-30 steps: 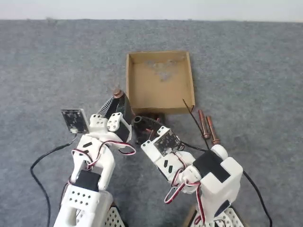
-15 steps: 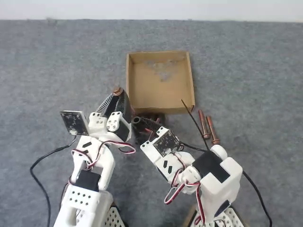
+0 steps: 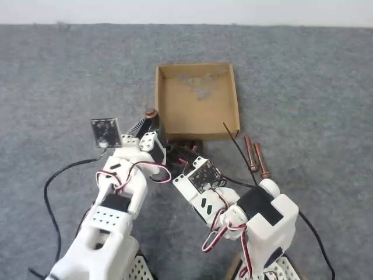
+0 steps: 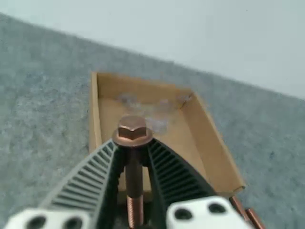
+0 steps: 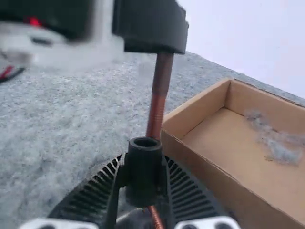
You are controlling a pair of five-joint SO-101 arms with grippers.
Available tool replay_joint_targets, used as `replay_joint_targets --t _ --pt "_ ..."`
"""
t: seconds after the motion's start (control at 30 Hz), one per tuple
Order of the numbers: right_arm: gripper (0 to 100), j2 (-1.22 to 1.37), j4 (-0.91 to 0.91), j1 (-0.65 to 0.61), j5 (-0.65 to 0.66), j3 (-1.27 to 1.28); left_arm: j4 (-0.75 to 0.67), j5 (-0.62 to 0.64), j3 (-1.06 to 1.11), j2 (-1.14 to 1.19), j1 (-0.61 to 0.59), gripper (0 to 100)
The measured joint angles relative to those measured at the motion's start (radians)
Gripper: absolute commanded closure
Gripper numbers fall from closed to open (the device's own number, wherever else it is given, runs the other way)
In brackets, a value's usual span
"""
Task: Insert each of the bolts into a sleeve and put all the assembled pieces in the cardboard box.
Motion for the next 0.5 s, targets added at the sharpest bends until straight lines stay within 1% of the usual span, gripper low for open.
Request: replay_joint_targets --t 0.07,0.27,0.5 --pt "99.2 0.000 0.000 0.000 0.000 0.000 -0.028 0.005 0.000 0.043 0.000 99" --pt "99.2 0.000 0.000 0.000 0.000 0.000 -0.044 0.005 -0.003 0.044 0.000 99" --pt "99.2 0.000 0.091 0.002 0.000 0.000 -0.044 0.005 -0.003 0.009 0.000 99"
